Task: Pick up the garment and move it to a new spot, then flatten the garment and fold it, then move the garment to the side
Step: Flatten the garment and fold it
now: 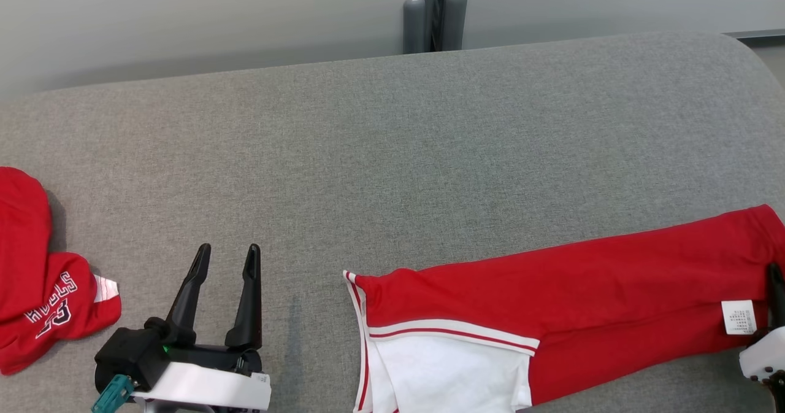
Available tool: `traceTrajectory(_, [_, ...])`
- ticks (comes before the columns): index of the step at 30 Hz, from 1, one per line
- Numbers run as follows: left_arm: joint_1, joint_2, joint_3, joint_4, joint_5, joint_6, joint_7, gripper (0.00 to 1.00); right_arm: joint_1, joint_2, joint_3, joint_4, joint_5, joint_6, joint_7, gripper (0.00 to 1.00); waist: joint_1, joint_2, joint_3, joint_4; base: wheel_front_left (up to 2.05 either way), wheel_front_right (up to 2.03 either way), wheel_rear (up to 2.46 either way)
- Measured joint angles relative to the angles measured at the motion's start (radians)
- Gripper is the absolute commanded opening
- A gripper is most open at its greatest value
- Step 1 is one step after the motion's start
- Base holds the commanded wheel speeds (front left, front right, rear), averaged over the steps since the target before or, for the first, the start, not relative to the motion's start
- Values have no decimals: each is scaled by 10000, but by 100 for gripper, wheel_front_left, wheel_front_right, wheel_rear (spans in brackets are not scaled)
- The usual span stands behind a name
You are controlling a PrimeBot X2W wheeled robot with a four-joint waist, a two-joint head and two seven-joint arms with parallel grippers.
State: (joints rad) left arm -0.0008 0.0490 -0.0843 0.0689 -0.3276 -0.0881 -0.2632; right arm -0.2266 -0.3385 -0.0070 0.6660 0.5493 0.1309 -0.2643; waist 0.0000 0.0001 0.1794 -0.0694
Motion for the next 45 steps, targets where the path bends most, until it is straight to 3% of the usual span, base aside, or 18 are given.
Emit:
traceTrajectory(6, [85,6,31,98,-533,94,-2,100,-118,-104,790,-184,268,0,328,0,0,0,-118,-149,0,0,0])
traceTrajectory(15, [136,2,38,69,-529,203,-2,100,233,-75,1829,-1724,1064,-2,1220,0,0,0,-407,-690,0,0,0])
traceTrajectory(24, [121,-6,17,19,-499,251,0,100,688,991,2543,-4199,2385,-4,2847,0,0,0,-628,-1217,0,0,0])
traceTrajectory(34, [-56,0,104,73,-468,215,-2,100,1104,2236,3281,-6217,2813,-4,4414,0,0,0,-617,-881,0,0,0])
traceTrajectory(39, [-114,-2,221,178,-489,182,-2,100,1485,2738,3567,-6556,3081,-4,5143,0,0,0,-580,-503,0,0,0])
traceTrajectory(45, [-284,0,209,244,-539,100,-2,100,1764,2865,3919,-6546,3390,-4,5400,0,0,0,-518,-81,0,0,0])
